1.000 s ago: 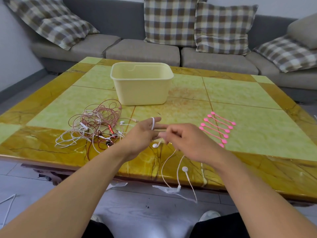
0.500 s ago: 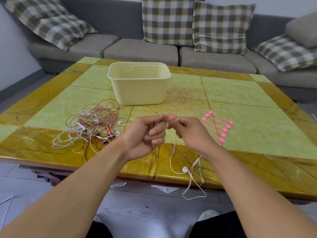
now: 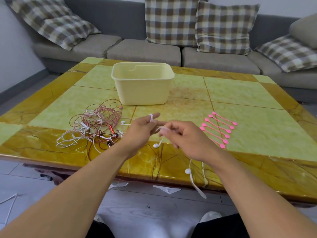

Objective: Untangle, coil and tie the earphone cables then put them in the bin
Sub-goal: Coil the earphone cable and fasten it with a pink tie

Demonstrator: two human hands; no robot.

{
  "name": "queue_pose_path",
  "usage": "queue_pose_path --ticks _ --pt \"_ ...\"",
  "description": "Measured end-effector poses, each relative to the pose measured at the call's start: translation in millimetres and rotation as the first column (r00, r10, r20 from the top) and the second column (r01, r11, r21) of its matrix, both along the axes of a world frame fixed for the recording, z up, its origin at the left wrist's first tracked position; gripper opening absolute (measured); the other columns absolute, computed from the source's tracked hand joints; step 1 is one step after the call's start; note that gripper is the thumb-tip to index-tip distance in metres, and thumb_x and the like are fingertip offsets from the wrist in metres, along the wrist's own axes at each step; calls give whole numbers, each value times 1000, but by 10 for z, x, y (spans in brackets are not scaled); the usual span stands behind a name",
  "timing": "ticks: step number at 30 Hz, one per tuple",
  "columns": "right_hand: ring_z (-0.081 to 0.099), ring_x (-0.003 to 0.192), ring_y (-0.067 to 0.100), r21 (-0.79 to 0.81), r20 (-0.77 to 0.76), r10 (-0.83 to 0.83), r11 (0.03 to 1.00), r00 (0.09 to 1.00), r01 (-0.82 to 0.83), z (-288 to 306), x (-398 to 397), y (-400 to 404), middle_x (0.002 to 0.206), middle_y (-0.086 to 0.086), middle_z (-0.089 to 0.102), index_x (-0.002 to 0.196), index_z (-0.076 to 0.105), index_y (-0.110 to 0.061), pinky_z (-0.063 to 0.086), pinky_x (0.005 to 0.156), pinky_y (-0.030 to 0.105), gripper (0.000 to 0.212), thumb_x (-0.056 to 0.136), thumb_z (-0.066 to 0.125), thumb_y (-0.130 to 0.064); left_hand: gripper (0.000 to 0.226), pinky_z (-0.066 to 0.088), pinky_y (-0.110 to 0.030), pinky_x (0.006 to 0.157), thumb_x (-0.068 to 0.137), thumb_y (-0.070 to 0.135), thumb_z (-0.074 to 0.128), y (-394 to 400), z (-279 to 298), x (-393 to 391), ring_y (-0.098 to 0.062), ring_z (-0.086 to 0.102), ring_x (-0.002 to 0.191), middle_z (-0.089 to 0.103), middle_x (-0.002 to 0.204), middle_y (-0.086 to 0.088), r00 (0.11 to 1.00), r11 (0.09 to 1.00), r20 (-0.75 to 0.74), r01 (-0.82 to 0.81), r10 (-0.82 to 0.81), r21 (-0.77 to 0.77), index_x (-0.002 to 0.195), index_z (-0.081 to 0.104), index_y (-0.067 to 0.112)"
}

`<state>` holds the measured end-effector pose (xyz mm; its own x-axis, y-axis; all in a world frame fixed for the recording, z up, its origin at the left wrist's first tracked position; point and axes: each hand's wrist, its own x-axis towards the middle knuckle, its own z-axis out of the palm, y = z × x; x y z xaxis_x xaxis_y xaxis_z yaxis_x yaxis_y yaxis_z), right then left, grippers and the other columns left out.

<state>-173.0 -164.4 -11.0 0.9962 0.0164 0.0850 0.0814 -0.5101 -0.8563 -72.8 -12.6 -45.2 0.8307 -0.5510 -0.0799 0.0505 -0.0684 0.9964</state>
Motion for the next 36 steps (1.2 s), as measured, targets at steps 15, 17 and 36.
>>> queue_pose_path --ticks 15,17,36 --pt "50 54 -4 185 37 -323 932 946 311 -57 156 -155 56 -23 59 95 74 -19 36 56 10 12 97 67 -28 50 25 -25 42 91 25 54 8 248 -147 -11 14 37 18 38 4 859 919 -372 242 -352 -311 48 27 22" --pt "58 61 -7 197 -22 -251 948 968 250 -50 149 -168 62 -26 65 98 78 -17 39 64 8 12 96 69 -25 49 23 -24 40 90 25 53 19 256 -134 -11 11 36 18 36 5 853 907 -398 181 -337 -381 46 30 22" --pt "51 49 -4 216 -36 -202 955 979 205 -47 132 -60 70 -6 68 93 81 -17 37 54 8 16 86 78 -31 52 30 -22 39 96 34 53 30 292 -169 -9 16 34 19 38 5 856 937 -445 117 -264 -330 51 31 21"
